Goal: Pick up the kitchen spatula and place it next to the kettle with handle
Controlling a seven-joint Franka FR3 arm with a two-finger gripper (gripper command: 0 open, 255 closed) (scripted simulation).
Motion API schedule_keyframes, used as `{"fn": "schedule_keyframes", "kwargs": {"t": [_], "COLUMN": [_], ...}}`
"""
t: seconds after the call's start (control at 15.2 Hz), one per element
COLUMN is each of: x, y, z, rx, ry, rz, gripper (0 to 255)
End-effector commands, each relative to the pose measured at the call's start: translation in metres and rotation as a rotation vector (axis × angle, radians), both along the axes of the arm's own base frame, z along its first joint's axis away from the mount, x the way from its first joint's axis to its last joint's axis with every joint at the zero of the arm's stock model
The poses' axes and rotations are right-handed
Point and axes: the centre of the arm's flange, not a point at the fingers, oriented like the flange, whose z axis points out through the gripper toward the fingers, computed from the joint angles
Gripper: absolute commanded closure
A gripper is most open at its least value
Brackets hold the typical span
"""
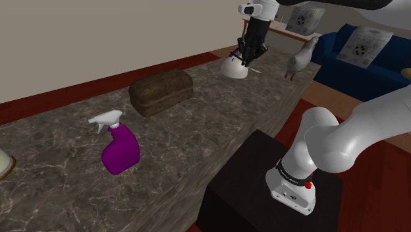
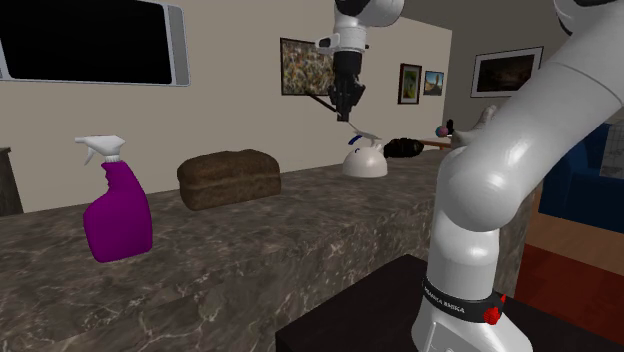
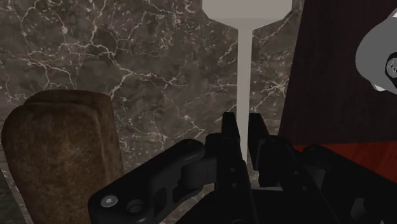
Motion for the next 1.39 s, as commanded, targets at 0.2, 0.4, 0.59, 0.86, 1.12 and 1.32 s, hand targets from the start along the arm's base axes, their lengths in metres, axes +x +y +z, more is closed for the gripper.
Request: {"fn": "schedule_keyframes", "kwargs": {"t": [0.2, 0.4, 0.59, 0.86, 1.12, 1.32], "x": [0.009, 0.014, 0.020, 0.027, 0.033, 0.033], "y": [-0.067, -0.106, -0.145, -0.197, -0.240, -0.240], "z": [0.001, 0.001, 0.001, 0.001, -0.004, -0.020], "rx": [0.000, 0.000, 0.000, 0.000, 0.000, 0.000], "ry": [0.000, 0.000, 0.000, 0.000, 0.000, 0.000], "rz": [0.001, 0.001, 0.001, 0.001, 0.001, 0.001], "gripper": [255, 255, 255, 255, 255, 255]}}
